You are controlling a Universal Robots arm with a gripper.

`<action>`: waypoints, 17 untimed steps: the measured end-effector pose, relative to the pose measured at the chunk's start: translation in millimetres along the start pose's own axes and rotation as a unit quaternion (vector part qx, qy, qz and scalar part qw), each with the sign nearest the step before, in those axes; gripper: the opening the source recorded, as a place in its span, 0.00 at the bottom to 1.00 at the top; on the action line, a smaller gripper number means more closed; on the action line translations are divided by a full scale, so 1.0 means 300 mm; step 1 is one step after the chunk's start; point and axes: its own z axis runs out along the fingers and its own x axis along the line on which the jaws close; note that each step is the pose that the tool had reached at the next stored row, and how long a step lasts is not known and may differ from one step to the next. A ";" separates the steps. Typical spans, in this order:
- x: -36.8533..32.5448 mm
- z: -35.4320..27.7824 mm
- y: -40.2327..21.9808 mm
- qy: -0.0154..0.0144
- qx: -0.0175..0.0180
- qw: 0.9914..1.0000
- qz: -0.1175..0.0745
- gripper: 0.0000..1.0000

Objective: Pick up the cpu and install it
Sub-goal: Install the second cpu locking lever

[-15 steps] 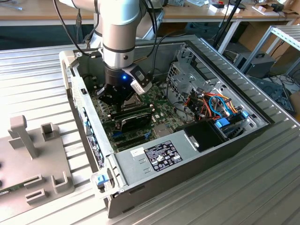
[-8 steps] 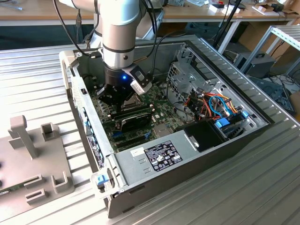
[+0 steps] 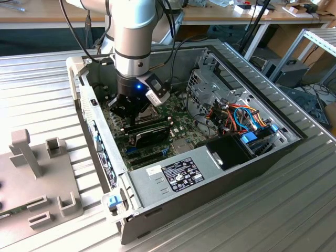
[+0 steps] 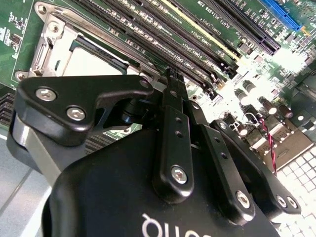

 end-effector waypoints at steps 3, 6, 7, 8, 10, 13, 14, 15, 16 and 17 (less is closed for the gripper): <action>0.000 0.001 0.000 0.000 0.000 1.000 0.000 0.11; 0.000 0.002 0.000 0.000 0.000 1.000 0.000 0.11; 0.000 0.001 0.000 0.000 0.000 1.000 0.000 0.11; 0.000 0.001 0.000 0.000 0.000 1.000 0.000 0.11; 0.000 0.001 0.000 0.000 0.000 1.000 0.000 0.11; 0.000 0.001 0.000 0.000 0.000 1.000 0.000 0.11; 0.000 0.000 0.000 0.000 0.000 1.000 0.000 0.11; 0.000 -0.001 0.000 0.000 0.000 1.000 0.000 0.11; 0.000 -0.003 0.000 0.000 0.001 1.000 0.000 0.11; 0.000 -0.007 0.000 0.000 0.001 1.000 0.000 0.11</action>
